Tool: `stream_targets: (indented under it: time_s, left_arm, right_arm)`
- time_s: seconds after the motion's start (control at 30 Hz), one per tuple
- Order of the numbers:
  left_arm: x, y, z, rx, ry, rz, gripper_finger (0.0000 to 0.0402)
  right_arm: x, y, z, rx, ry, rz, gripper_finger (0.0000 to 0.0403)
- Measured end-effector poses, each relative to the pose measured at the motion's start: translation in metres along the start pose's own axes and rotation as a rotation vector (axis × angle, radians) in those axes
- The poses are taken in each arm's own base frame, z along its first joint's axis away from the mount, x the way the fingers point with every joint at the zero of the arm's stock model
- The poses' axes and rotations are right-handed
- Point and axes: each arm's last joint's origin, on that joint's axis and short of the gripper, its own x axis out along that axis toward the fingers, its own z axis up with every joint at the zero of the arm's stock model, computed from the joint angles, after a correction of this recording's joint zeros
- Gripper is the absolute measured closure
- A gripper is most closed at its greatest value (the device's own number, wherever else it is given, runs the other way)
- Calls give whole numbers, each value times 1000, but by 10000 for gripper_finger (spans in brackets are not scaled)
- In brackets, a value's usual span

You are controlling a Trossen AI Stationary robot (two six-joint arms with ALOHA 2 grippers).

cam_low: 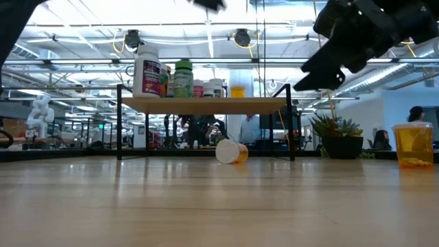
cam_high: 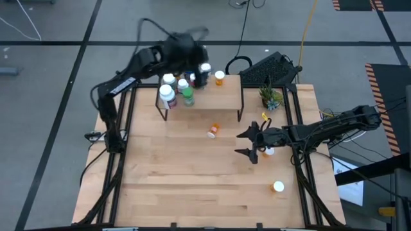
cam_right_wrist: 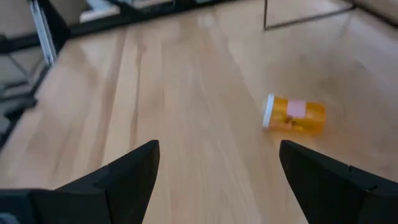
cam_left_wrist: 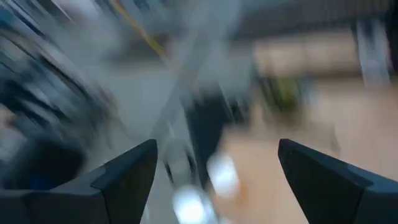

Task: Pick and place medicine bottles onto shelf by color
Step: Put the top left orange pill bottle on the shelf, aligned with the other orange pill bottle

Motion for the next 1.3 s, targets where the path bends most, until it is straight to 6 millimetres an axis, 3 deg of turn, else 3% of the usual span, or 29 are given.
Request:
stream_targets:
  time_s: [0.1,0.2,0.37,0.47,0.53,0.63,0.73,0.9,1.03,1.17,1.3]
  left_arm:
    - [-24,27,20,-77,-250,156,64]
    - [-40,67,17,-240,-357,291,64]
    - [-39,136,-26,-597,-305,444,64]
    - [-28,160,-56,-729,-199,400,64]
    - [-21,165,-69,-742,-140,298,64]
    - [-15,161,-73,-694,-101,216,64]
    - [-13,149,-64,-636,-101,183,64]
    - [-28,121,-44,-501,-108,142,64]
    - [-43,94,-34,-409,-48,210,64]
    - [-49,59,-43,-370,-19,167,64]
    - [-72,18,-66,-357,-85,154,64]
  right_arm:
    - [0,-2,5,53,-43,-1,79]
    - [1,-4,7,108,-54,-3,79]
    - [1,-4,8,162,-71,0,79]
    - [0,-3,10,171,-83,29,79]
    - [0,-2,12,167,-89,59,79]
    - [-1,-1,14,142,-108,69,79]
    - [-1,-1,16,103,-130,74,79]
    - [-1,2,15,-13,-121,128,79]
    - [0,18,14,-139,-153,227,79]
    - [10,29,5,-226,-145,186,79]
    - [26,33,-7,-266,-108,132,79]
